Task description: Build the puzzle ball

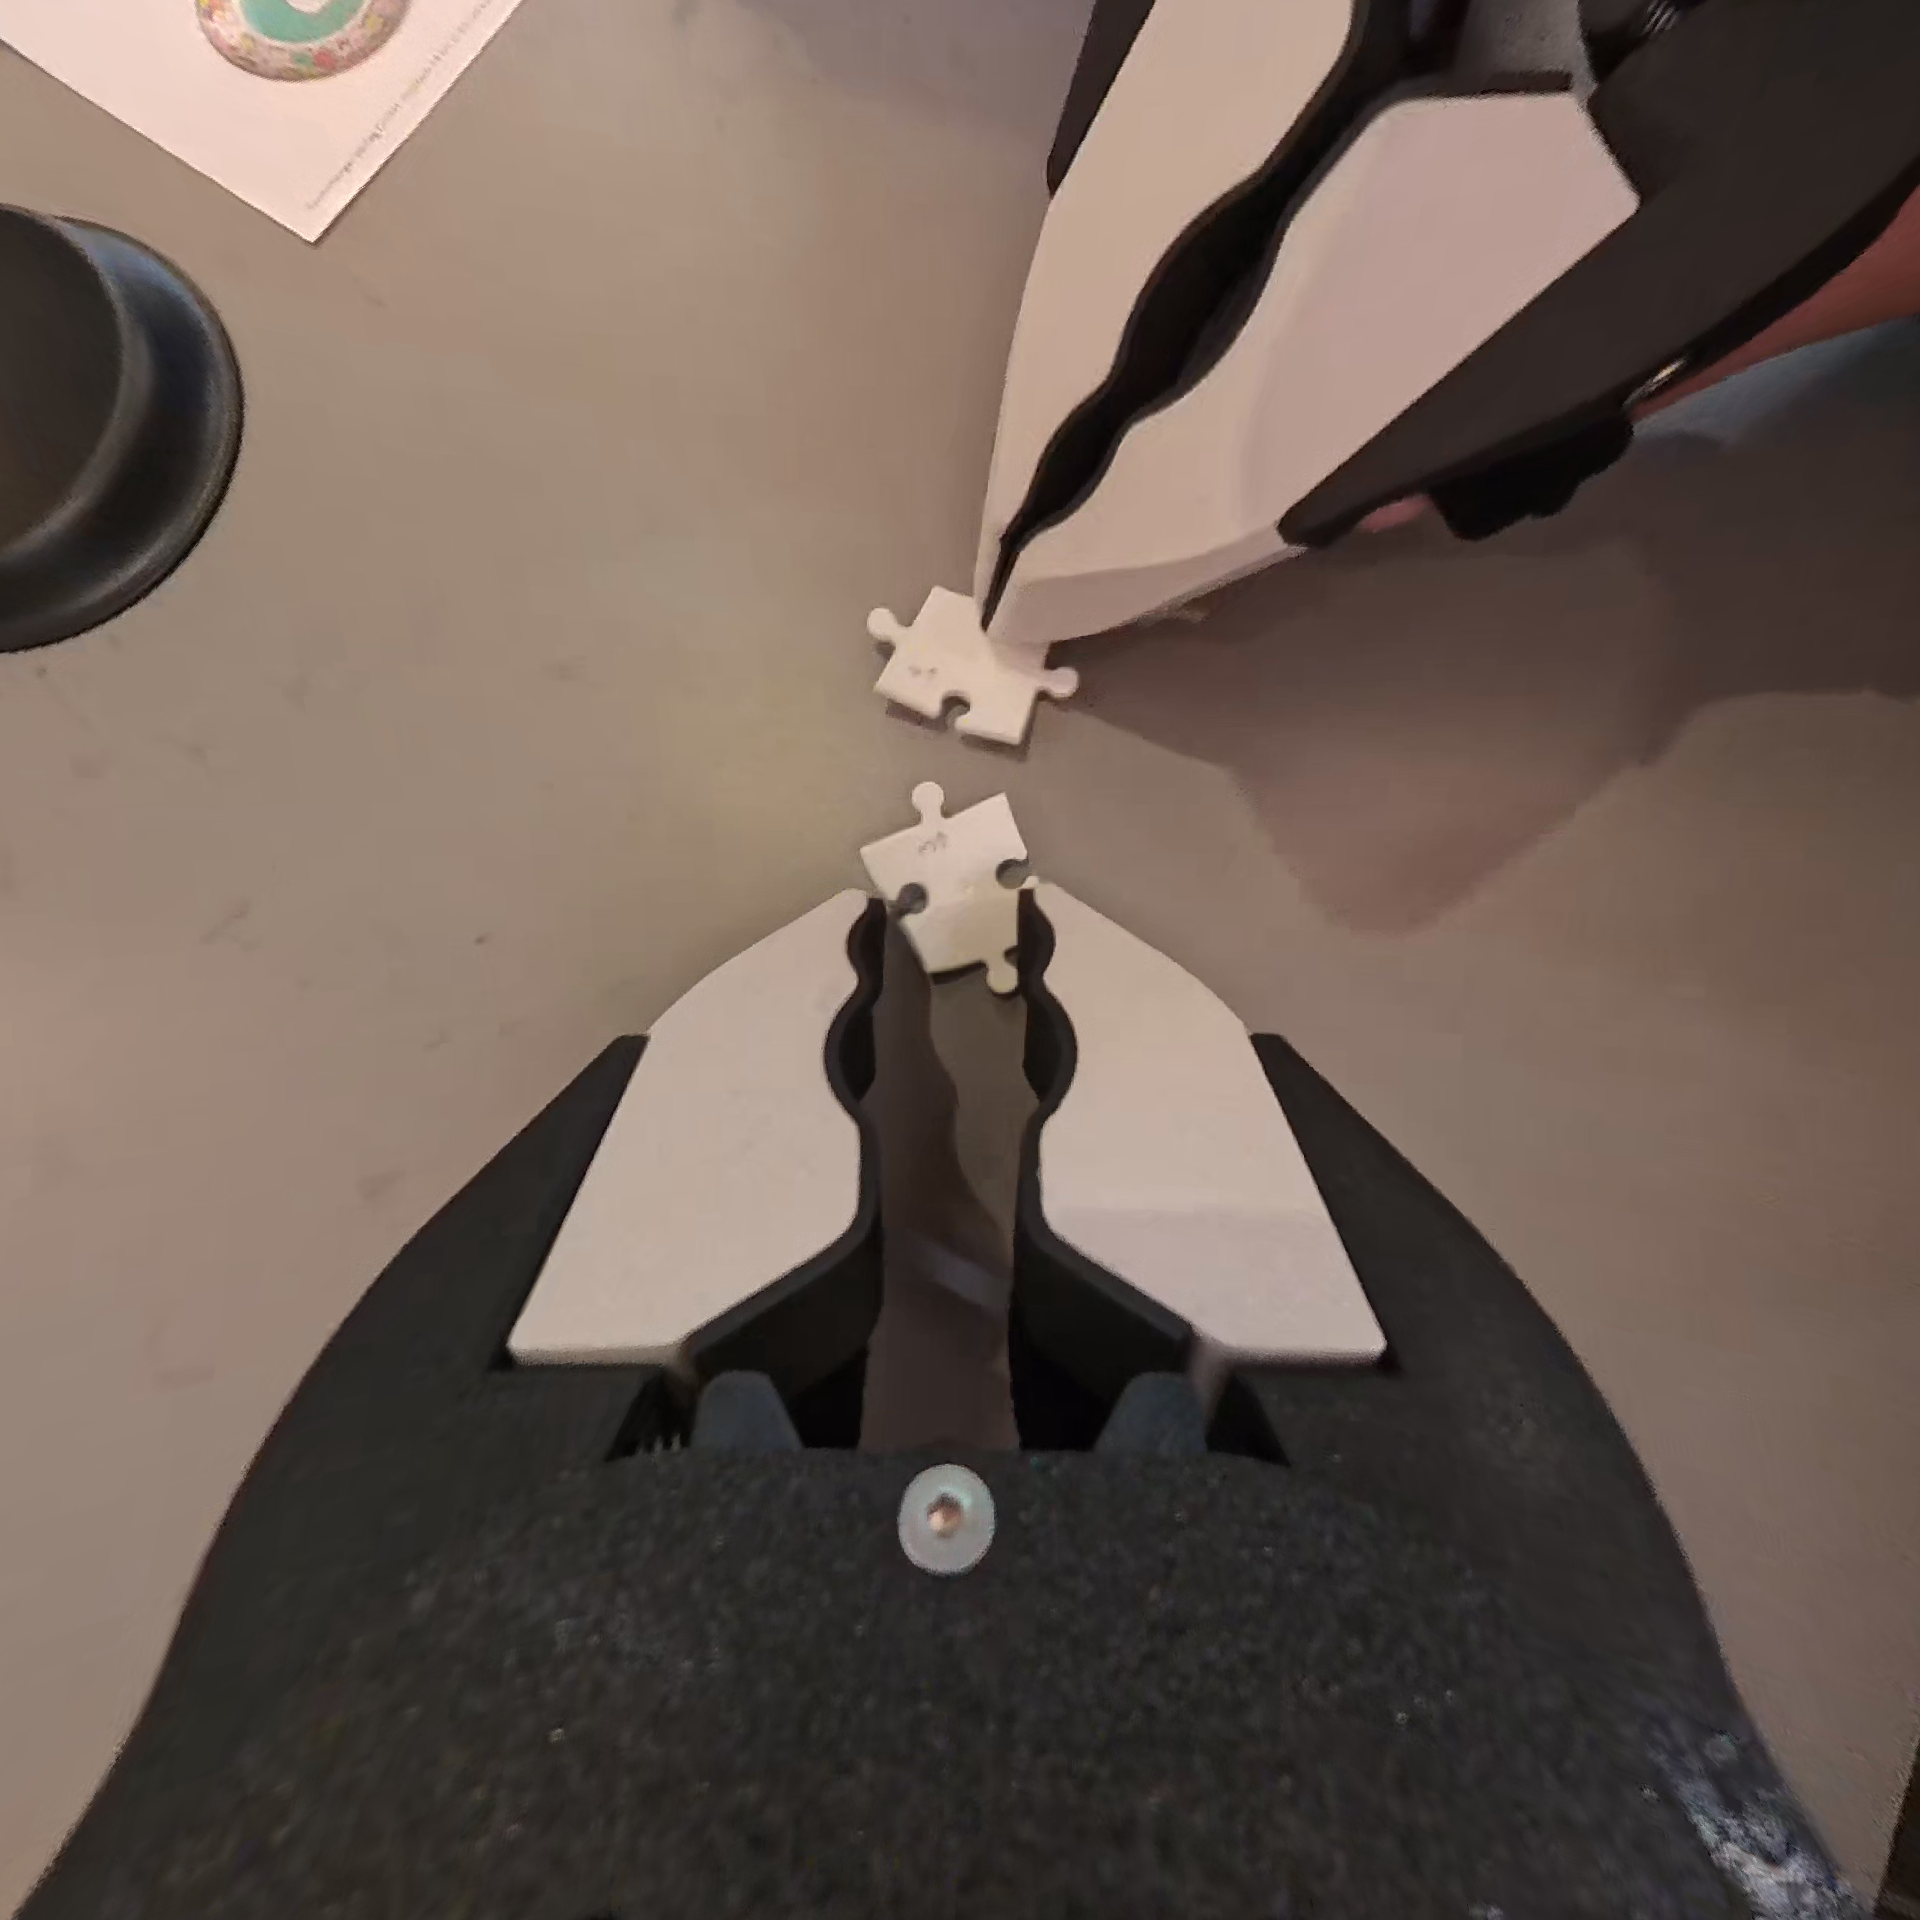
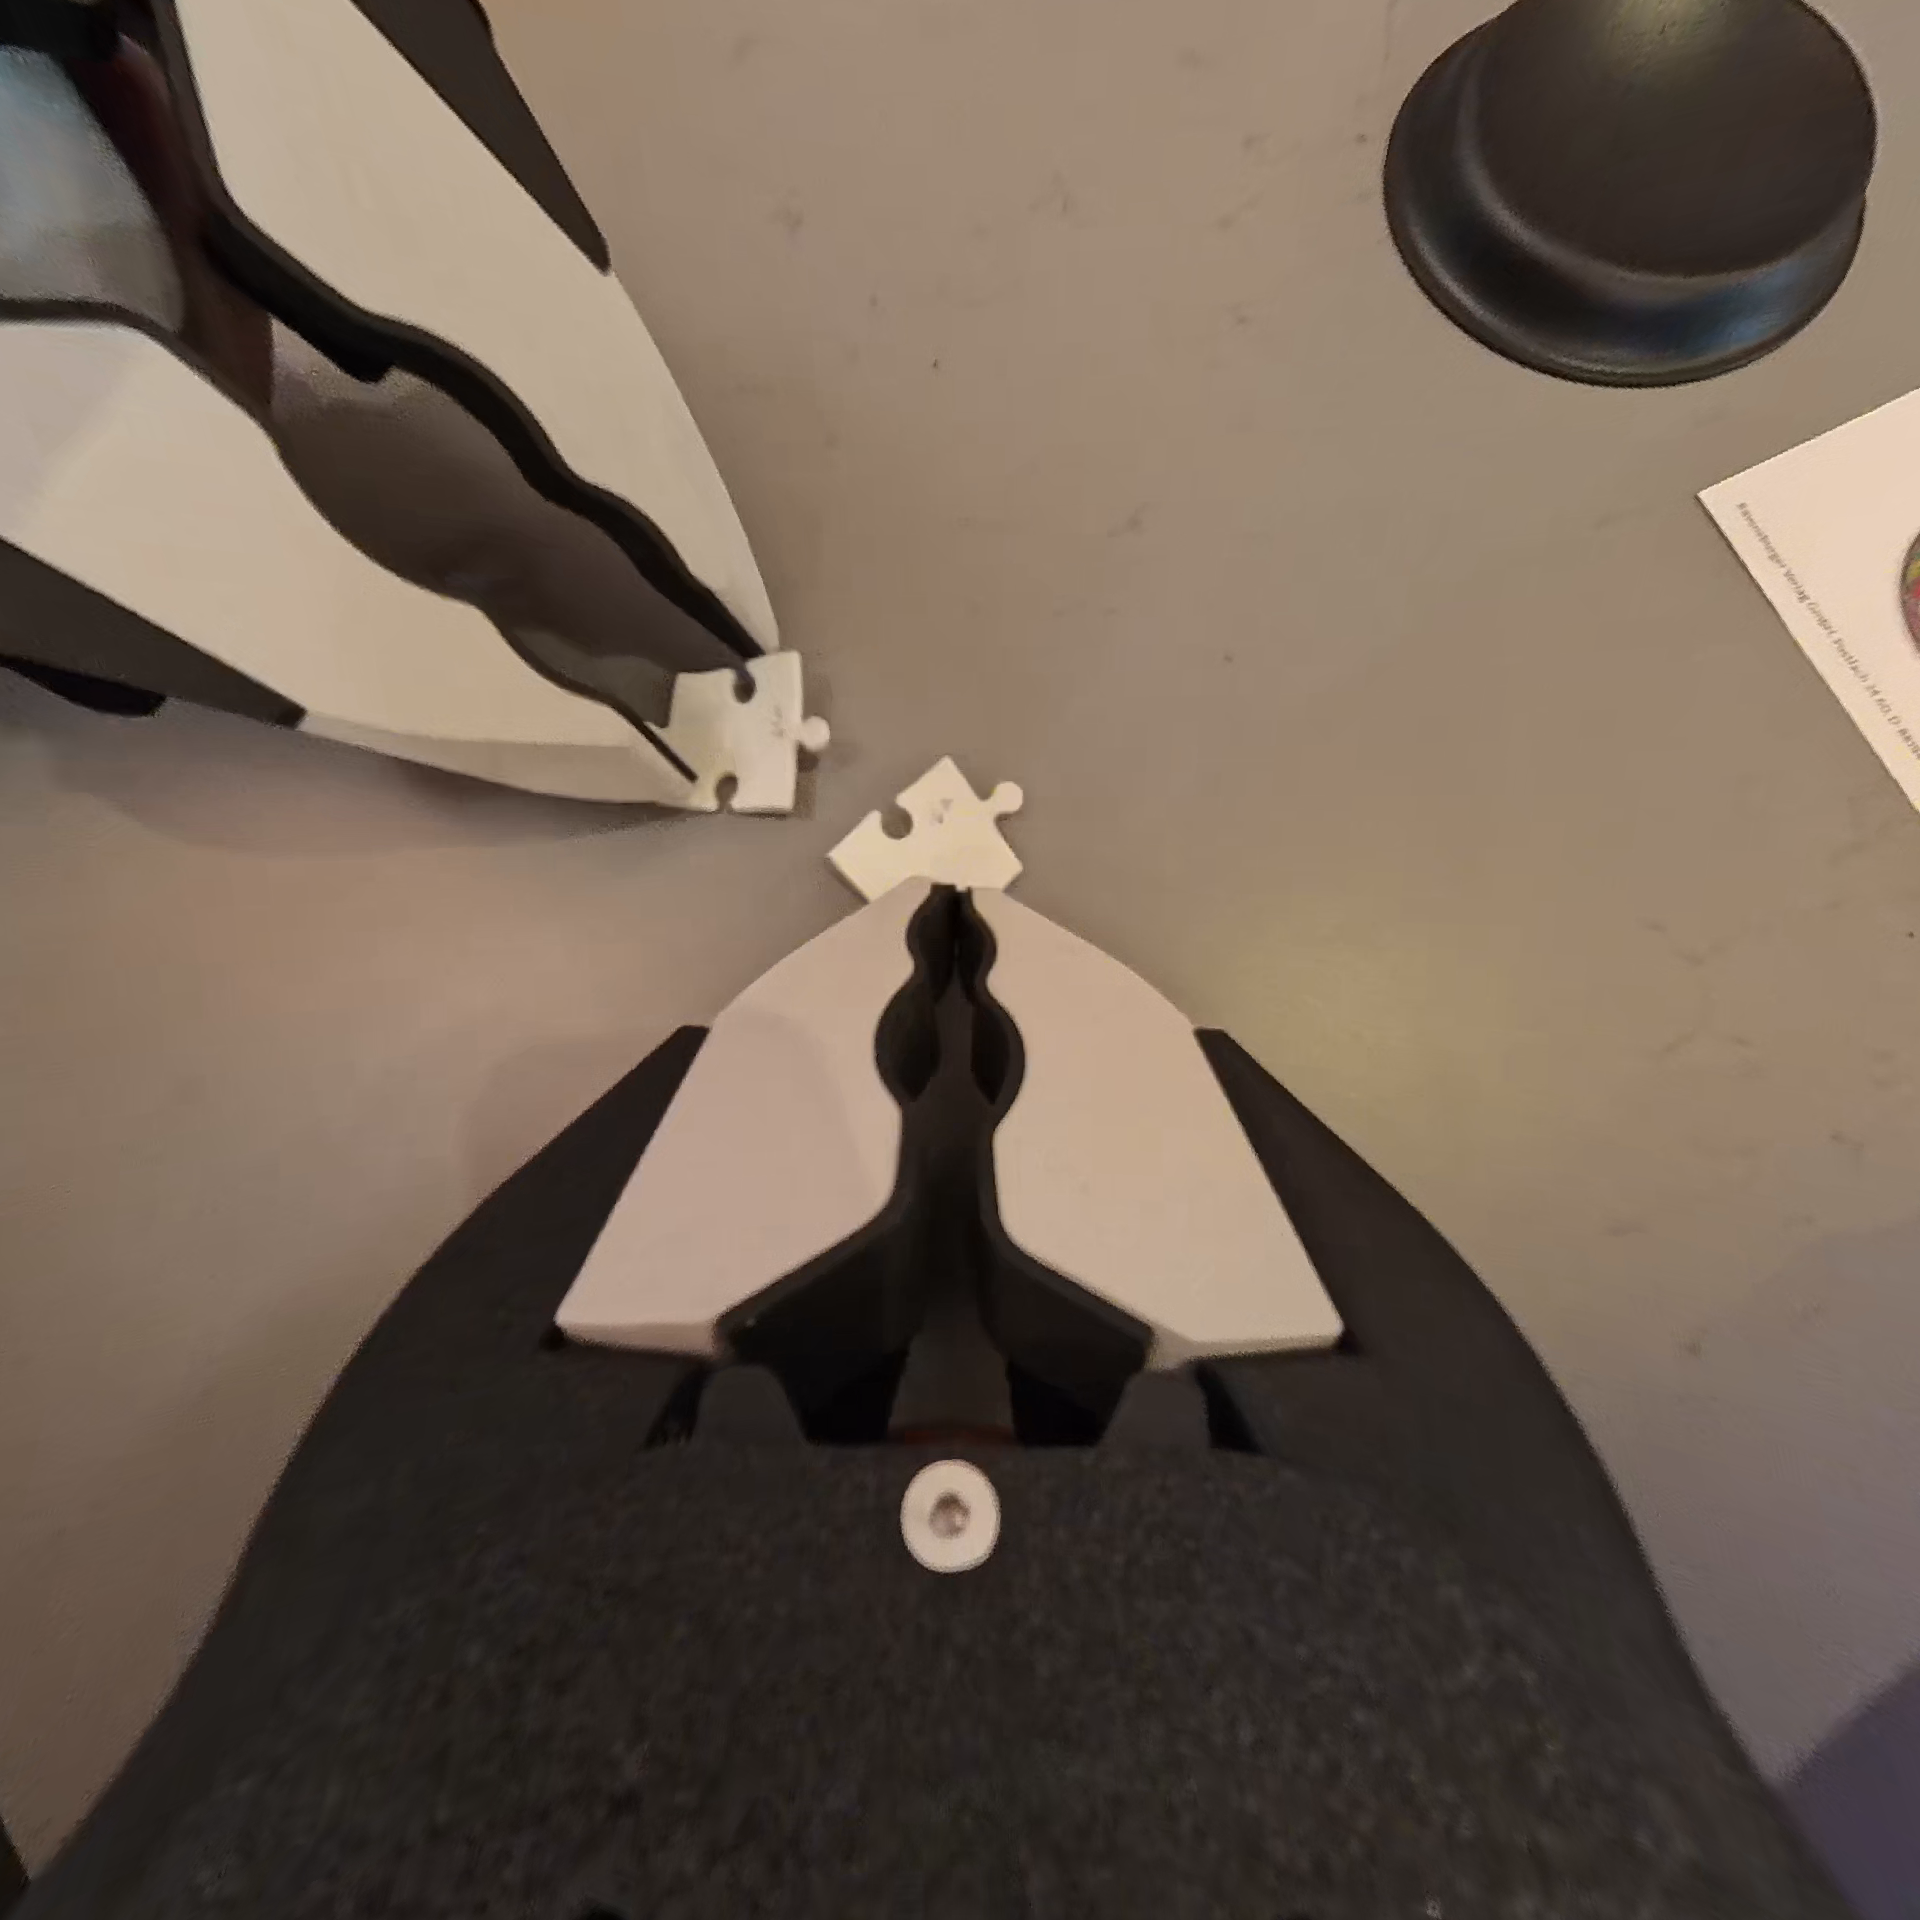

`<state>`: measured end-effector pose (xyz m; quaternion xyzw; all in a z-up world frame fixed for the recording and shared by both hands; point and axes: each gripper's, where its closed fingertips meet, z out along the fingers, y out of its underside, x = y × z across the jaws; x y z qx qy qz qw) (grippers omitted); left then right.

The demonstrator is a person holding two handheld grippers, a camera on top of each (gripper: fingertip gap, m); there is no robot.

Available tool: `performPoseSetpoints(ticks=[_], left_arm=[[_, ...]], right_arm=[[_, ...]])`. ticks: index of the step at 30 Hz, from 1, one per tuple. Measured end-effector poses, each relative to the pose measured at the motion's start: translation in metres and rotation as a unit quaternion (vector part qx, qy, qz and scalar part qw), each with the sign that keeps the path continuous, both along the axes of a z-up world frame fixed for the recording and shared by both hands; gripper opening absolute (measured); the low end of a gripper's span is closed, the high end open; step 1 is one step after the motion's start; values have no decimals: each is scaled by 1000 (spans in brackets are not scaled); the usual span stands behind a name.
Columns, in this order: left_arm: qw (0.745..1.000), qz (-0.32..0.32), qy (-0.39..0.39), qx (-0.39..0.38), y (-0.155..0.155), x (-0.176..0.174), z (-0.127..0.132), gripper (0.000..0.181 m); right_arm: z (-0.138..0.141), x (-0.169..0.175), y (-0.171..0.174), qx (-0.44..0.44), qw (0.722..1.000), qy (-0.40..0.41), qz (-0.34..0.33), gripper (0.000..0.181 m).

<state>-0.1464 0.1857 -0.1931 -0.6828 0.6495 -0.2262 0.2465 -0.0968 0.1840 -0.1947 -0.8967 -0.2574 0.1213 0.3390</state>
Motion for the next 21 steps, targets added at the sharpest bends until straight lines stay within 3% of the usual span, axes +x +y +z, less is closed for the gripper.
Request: performPoseSetpoints(ticks=[14, 16, 21], left_arm=[[999, -23, 4, -31, -2, -3, -1, 13], [999, -22, 5, -32, -2, -3, -1, 13], [999, -26, 5, -28, -3, -2, -1, 13]], right_arm=[[12, -1, -1, 19, 999, -22, 24, 0], [5, 2, -4, -3, 999, -34, 20, 24], [0, -1, -3, -13, 1000, -18, -6, 39]])
